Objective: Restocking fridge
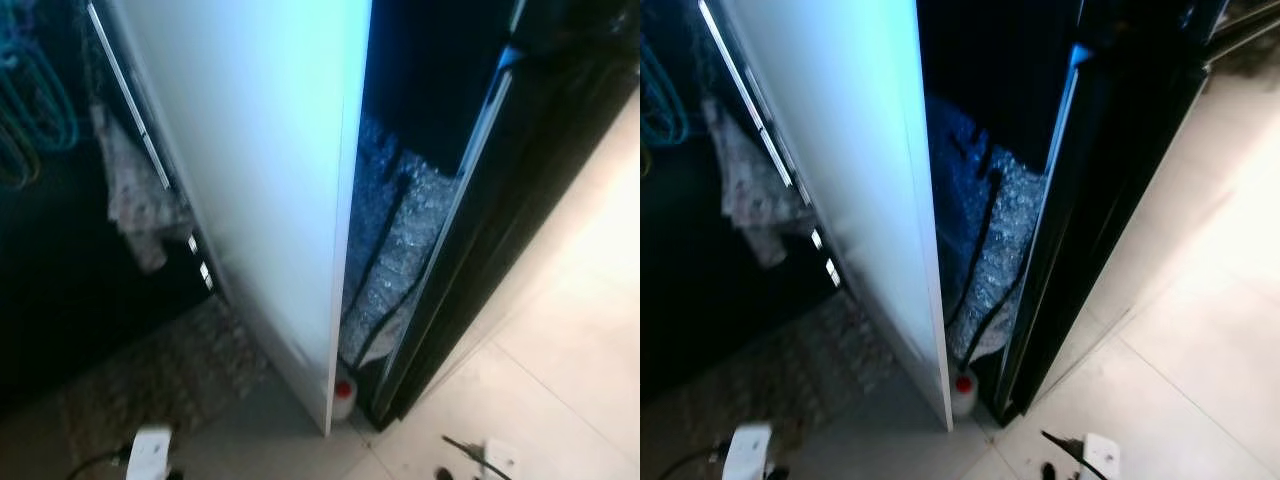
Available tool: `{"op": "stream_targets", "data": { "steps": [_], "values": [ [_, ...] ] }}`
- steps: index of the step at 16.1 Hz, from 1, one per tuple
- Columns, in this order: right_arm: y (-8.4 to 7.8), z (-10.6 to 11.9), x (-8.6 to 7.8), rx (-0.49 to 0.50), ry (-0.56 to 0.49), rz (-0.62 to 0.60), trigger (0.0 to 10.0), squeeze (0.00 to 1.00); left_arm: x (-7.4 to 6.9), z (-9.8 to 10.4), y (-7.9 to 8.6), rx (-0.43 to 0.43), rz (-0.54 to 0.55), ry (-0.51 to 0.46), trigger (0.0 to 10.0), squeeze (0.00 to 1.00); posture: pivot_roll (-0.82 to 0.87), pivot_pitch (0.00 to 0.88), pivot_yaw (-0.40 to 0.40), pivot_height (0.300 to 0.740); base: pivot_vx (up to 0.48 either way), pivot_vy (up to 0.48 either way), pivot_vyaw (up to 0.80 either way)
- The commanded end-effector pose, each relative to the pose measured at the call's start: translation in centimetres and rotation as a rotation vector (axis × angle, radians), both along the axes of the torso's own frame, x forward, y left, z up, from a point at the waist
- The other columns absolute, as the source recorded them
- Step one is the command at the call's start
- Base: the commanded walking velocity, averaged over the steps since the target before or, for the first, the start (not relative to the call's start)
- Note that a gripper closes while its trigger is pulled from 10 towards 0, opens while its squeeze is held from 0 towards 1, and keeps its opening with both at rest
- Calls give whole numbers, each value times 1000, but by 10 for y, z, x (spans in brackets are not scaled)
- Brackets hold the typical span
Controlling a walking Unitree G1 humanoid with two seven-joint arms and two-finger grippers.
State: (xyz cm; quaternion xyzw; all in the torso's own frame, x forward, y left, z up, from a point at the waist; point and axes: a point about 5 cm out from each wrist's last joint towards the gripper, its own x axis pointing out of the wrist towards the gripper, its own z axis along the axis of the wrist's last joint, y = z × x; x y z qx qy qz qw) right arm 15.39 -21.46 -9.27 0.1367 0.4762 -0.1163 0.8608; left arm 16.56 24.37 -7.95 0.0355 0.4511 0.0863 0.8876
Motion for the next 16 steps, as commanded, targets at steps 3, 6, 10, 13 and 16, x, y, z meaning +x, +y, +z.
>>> {"op": "stream_targets", "data": {
  "steps": [3,6,10,13,16],
  "values": [
    [-4,-3,-10,-5,26,-14,10000,0,4,1,-1,-6,-1,-3,10000,0,137,72,56,740,0,256,-731],
    [-4,-3,-10,-5,23,-14,10000,0,4,1,-1,-8,3,-4,10000,0,136,73,56,740,0,254,-294],
    [-4,-3,-10,-8,24,-13,10000,0,4,1,-1,-9,4,-4,10000,0,138,75,56,740,0,256,0],
    [-5,-3,-10,-9,26,-9,10000,0,3,1,-1,-10,5,-4,10000,0,137,76,55,740,0,252,0],
    [-5,-3,-10,-10,27,-10,10000,0,3,1,-2,-11,4,-4,10000,0,138,79,54,740,0,255,0]
  ]
}}
